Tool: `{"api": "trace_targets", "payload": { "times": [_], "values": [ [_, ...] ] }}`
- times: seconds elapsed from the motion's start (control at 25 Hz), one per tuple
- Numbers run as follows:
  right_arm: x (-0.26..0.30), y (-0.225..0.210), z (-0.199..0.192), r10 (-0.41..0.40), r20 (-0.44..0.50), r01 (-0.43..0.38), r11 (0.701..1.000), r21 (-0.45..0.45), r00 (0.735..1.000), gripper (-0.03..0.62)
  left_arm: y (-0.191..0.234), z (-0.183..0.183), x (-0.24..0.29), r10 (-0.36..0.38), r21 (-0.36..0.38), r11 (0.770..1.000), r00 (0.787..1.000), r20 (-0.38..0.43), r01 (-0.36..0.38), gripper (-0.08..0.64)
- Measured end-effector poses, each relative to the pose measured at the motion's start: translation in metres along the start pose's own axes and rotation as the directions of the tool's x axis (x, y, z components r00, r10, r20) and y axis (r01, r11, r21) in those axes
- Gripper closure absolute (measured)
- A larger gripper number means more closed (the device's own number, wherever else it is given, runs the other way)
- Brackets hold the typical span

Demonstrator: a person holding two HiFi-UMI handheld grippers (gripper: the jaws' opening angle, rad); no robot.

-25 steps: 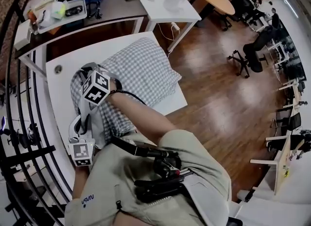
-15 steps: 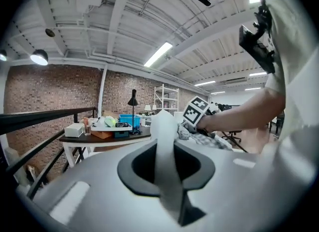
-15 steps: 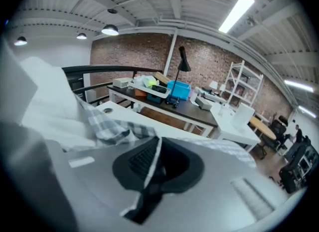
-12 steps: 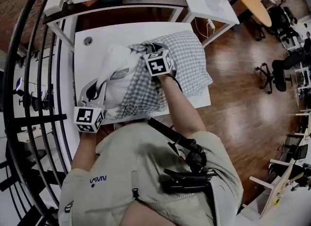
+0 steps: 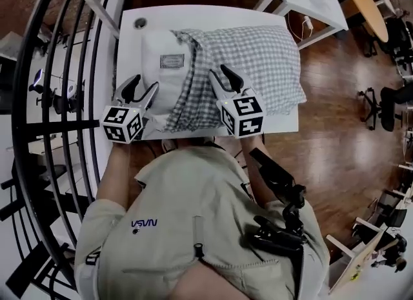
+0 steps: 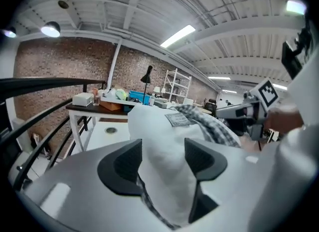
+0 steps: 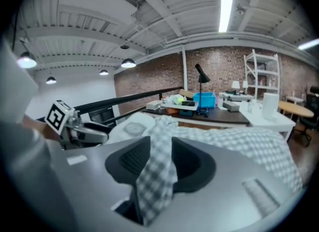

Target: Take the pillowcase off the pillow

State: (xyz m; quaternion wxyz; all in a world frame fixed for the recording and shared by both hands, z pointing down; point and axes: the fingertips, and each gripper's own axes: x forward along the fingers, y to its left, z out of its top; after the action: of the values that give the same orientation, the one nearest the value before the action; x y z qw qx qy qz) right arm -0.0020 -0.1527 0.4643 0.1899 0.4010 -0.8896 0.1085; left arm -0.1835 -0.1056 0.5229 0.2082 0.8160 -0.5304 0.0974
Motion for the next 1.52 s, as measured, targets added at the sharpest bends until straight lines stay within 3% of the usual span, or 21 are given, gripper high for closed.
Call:
{"api": "trace_targets", "payload": {
  "times": [0.16,0.28,0.4,0.6,0.76,0.8,0.92,1.12,1.36,1.52],
  "values": [
    [-0.031,0.067,-0.049,0.141,-0.087,-0.136,0.989,0.065,0.986,0.457,-0.020,-0.042,-0.035,-0.086,-0.131,0.988,0.994,-0.061,0.078,0.259],
    [-0.037,0.102,-0.086,0.210,-0.185,-0.197,0.977,0.083,0.960,0.452,-0.040,-0.078,-0.034,-0.165,-0.151,0.978,0.974,-0.158,0.142,0.225],
    [-0.038,0.127,-0.114,0.248,-0.270,-0.234,0.969,0.084,0.930,0.434,-0.048,-0.101,-0.025,-0.185,-0.144,0.977,0.957,-0.222,0.155,0.218],
    [-0.029,0.147,-0.147,0.251,-0.389,-0.258,0.966,0.036,0.886,0.434,-0.044,-0.087,-0.018,-0.147,-0.107,0.986,0.968,-0.203,0.127,0.519],
    [-0.011,0.146,-0.151,0.172,-0.402,-0.205,0.978,-0.041,0.899,0.436,-0.059,-0.055,-0.020,-0.173,-0.072,0.984,0.976,-0.131,0.164,0.540],
    [-0.009,0.143,-0.149,0.138,-0.397,-0.181,0.981,-0.072,0.908,0.468,-0.062,-0.049,-0.021,-0.172,-0.068,0.984,0.978,-0.118,0.165,0.541],
    [-0.012,0.132,-0.136,0.068,-0.357,-0.125,0.982,-0.139,0.932,0.555,-0.061,-0.034,-0.026,-0.142,-0.059,0.989,0.987,-0.077,0.137,0.543],
    [-0.034,0.111,-0.115,-0.014,-0.295,-0.047,0.979,-0.199,0.956,0.569,-0.040,0.000,-0.037,-0.054,-0.096,0.994,0.998,0.027,0.057,0.543],
    [-0.067,0.063,-0.107,-0.154,-0.274,0.073,0.956,-0.283,0.949,0.574,-0.009,0.041,-0.045,0.003,-0.193,0.981,0.991,0.130,0.022,0.545],
    [-0.073,0.027,-0.118,-0.256,-0.292,0.152,0.930,-0.336,0.921,0.583,0.005,0.042,-0.042,0.013,-0.246,0.969,0.990,0.143,0.023,0.545]
  ]
}}
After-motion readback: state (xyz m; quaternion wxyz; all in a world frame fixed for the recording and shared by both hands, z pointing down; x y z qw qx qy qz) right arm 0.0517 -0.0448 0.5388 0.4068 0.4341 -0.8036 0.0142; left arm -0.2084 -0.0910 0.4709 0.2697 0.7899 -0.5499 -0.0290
